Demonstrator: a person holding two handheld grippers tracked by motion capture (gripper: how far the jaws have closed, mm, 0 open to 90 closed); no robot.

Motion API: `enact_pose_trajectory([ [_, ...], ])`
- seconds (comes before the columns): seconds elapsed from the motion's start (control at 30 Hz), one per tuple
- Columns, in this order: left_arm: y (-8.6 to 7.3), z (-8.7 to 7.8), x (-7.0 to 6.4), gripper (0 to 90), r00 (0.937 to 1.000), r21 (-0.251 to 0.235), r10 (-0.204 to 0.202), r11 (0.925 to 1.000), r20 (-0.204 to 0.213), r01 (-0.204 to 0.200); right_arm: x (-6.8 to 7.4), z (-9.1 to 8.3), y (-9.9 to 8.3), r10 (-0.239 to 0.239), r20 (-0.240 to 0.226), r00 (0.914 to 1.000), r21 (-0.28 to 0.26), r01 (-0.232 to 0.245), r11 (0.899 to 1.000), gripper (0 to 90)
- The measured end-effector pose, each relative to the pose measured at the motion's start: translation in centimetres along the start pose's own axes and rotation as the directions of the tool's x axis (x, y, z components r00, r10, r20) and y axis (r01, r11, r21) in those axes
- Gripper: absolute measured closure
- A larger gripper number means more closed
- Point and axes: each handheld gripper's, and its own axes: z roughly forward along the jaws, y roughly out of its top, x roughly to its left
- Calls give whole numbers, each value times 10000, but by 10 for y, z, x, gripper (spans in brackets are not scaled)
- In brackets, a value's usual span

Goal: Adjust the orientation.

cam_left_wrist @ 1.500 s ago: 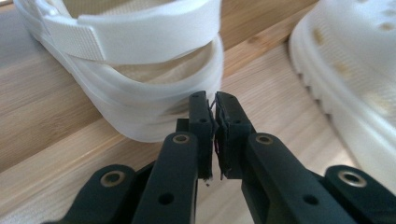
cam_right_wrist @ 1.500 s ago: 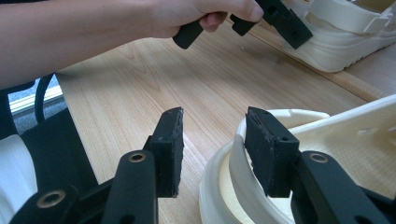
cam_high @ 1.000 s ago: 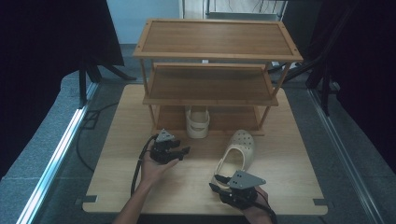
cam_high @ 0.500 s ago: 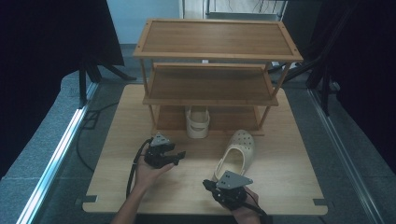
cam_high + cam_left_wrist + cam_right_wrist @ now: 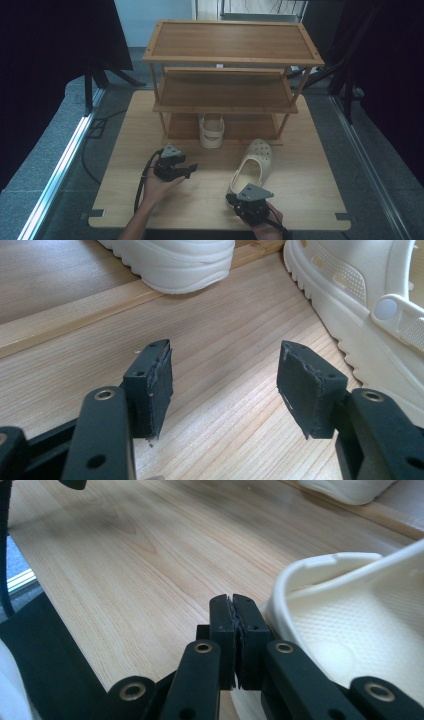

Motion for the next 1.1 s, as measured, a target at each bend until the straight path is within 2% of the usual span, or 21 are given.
enact_pose_trajectory([
  [0.27,0,-1,3,397,10000,-31,-52,10000,-24,52,-5,-6,-2,268,-93,9996,-70,-269,9996,875],
  [0.33,0,-1,3,397,9999,-82,-87,9999,65,88,2,-1,2,99,-147,9998,-188,-102,9998,861],
  [0.4,0,-2,2,397,9999,-110,-91,9999,64,92,8,6,6,-223,50,9997,8,223,9998,861],
  [0.43,0,-2,2,397,9999,-110,-91,9999,64,92,8,6,6,-223,50,9997,8,223,9998,861],
  [0.5,0,-4,3,397,9999,-169,-82,9998,81,83,9,17,8,-267,320,9991,369,255,9990,866],
  [0.6,0,-5,4,397,9999,-207,-129,9997,73,131,10,19,7,-281,461,9985,470,259,9986,886],
  [0.7,0,-4,5,397,9999,-132,-136,9998,94,137,12,16,5,-322,779,9964,555,279,9981,896],
  [1.0,1,-6,5,396,9999,-141,-123,9998,111,125,2,-3,-8,170,671,9976,576,-209,9981,897],
  [1.1,1,-7,7,396,9998,-170,-175,9997,84,177,-3,-15,-17,322,846,9959,522,-367,9980,896],
])
